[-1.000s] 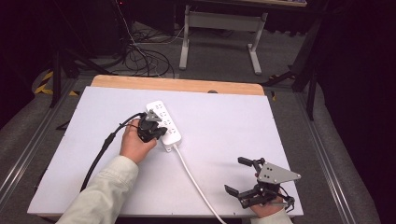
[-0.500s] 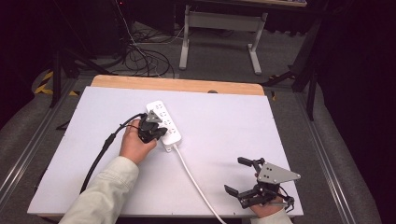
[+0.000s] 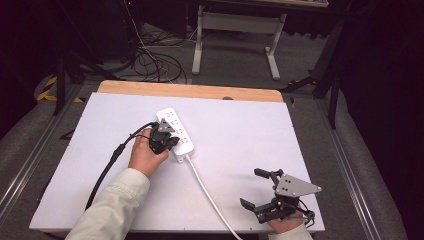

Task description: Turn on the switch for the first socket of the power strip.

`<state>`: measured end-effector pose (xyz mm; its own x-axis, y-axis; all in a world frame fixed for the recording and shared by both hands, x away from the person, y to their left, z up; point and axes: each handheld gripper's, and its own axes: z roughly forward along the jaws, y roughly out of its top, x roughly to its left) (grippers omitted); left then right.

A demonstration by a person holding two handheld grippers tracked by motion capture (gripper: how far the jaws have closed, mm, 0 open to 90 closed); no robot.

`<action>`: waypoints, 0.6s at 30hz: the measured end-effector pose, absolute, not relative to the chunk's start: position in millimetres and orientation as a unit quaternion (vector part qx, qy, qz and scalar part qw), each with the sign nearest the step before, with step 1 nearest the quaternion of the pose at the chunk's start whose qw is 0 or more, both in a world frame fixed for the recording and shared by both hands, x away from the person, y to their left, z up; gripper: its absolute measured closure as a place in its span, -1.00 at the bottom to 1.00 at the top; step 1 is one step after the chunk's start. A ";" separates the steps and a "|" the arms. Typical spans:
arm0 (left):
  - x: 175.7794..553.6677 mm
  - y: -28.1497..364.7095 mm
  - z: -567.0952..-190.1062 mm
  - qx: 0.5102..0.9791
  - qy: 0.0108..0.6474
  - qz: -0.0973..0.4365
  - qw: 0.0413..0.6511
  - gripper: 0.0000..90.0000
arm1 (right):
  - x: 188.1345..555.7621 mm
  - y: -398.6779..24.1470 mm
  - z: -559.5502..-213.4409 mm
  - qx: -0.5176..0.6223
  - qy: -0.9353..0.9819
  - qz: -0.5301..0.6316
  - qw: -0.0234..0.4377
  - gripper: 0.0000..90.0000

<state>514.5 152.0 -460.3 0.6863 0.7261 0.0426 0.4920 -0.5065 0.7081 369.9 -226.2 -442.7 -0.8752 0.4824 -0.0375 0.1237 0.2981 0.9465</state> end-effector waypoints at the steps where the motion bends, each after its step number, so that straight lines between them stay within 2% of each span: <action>1: 514.2 151.7 -460.4 0.851 0.357 0.172 0.344 1.00 | 369.8 -226.1 -442.7 0.192 0.790 0.560 0.160 -0.94; 18: 512.9 152.8 -462.8 0.845 0.364 0.171 0.352 1.00 | 369.8 -225.7 -442.9 0.192 0.790 0.560 0.159 -0.94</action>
